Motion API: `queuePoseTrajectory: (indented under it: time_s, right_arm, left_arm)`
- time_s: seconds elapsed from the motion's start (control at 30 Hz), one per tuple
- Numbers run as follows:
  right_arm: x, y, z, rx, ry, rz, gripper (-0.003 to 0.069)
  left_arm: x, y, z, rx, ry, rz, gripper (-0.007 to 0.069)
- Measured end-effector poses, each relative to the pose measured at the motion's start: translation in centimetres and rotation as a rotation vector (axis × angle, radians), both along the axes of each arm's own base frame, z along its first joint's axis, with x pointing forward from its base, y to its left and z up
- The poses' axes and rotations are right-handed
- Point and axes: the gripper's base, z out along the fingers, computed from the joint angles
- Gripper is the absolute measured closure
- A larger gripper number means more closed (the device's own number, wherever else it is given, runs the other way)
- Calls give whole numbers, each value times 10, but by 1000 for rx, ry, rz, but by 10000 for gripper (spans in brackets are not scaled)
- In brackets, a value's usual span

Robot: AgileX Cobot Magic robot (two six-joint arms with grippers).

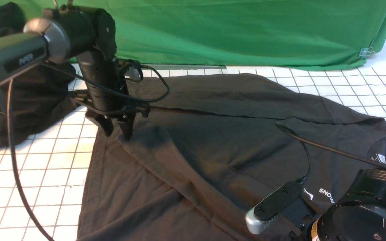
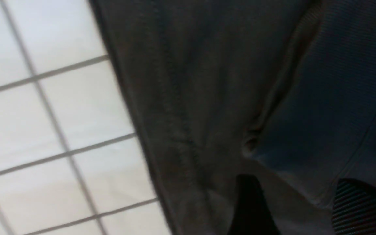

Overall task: Fold a long-sleeved shirt over a white checkered tablecloth.
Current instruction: 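Fold the left side of the black T-shirt inward over its body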

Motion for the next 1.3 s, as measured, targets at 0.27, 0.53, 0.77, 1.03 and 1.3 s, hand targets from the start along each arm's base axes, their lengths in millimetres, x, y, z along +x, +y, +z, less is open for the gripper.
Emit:
queuePoseTrajectory:
  time_s: [0.27,0.53,0.77,1.03,1.3]
  right_arm:
    - [0,0,0,2,-2,0,126]
    - [0,0,0,2,-2,0,126]
    - [0,0,0,0,-5,3,126]
    - [0,0,0,-4,-2,3,126]
    - [1,0,0,1,-6,1,126]
  left_arm:
    - [3,-1,-19,2,38,-18,378]
    - [2,2,-19,37,40,-29,622]
    - [-2,4,6,44,-18,-33,630]
    - [-12,14,-2,105,20,-45,630]
    - [-21,19,0,142,35,-47,630]
